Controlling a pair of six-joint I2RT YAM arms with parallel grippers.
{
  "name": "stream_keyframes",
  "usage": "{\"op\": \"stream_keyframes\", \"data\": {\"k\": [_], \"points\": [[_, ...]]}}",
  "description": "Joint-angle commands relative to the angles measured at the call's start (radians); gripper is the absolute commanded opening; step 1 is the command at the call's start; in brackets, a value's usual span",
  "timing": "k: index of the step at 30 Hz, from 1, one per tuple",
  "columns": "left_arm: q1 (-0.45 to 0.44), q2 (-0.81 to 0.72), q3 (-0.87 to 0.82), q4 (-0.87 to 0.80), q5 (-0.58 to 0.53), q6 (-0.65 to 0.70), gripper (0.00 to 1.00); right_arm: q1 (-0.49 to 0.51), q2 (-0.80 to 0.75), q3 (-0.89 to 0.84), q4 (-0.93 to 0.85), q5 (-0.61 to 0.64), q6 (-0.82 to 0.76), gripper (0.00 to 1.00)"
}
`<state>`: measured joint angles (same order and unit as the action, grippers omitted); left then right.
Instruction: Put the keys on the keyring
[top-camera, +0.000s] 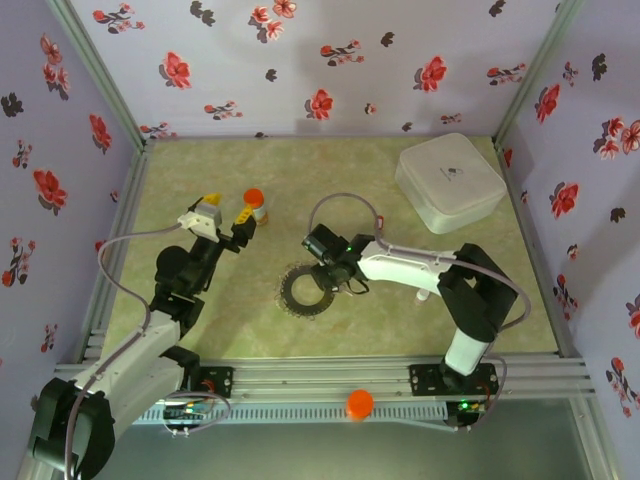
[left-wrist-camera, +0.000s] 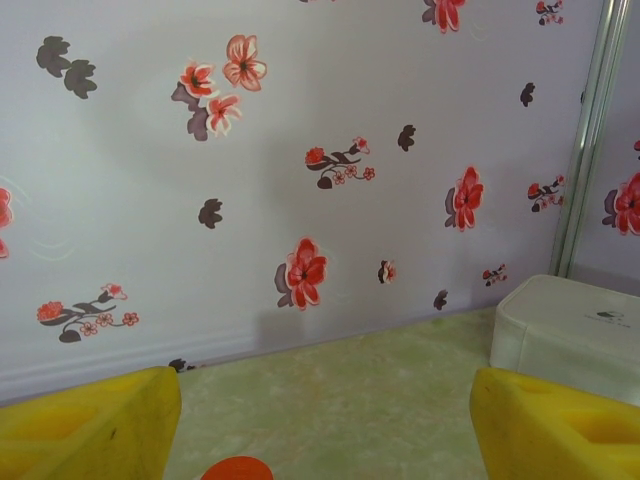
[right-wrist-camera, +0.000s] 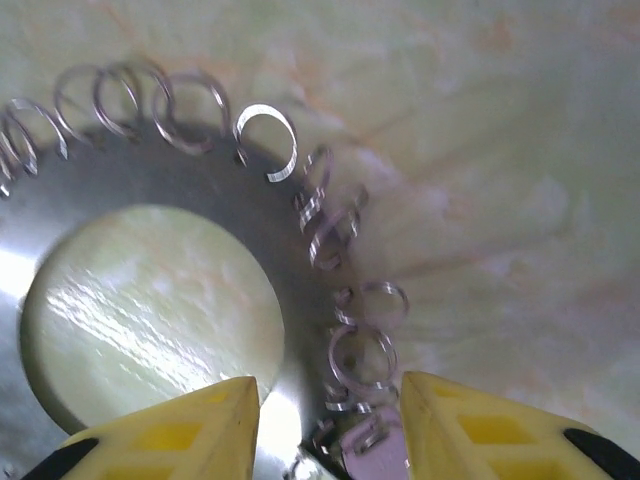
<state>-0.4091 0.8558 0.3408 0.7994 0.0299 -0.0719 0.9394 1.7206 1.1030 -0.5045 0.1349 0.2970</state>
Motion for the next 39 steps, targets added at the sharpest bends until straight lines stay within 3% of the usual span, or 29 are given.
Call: {"op": "stream_keyframes", "data": {"k": [1,9,16,20,27,35,39], "points": [[0.005,0.009,-0.005,0.024,0.010,0.012,0.77,0.003,-0.017,-0.012,-0.129,0.108,0.032,0.41],[0.006,0.021,-0.004,0.027,0.019,0.018,0.77,-0.002,-0.107,-0.148,-0.210,0.231,0.126,0.39],[0.006,0.032,-0.002,0.018,0.033,0.015,0.77,-0.019,-0.198,-0.157,-0.100,0.119,0.164,0.39],[0.006,0.034,0.001,0.011,0.038,0.012,0.77,-0.092,-0.268,-0.147,0.011,0.060,0.259,0.38],[0.004,0.043,0.010,-0.006,0.061,0.001,0.77,-0.147,-0.181,-0.090,0.063,-0.091,0.469,0.37],[-0.003,0.055,0.017,-0.012,0.102,-0.001,0.77,-0.151,-0.067,0.033,0.010,-0.117,0.342,0.38],[-0.006,0.055,0.016,-0.014,0.107,0.005,0.77,-0.153,0.002,0.071,-0.008,-0.121,0.353,0.38]]}}
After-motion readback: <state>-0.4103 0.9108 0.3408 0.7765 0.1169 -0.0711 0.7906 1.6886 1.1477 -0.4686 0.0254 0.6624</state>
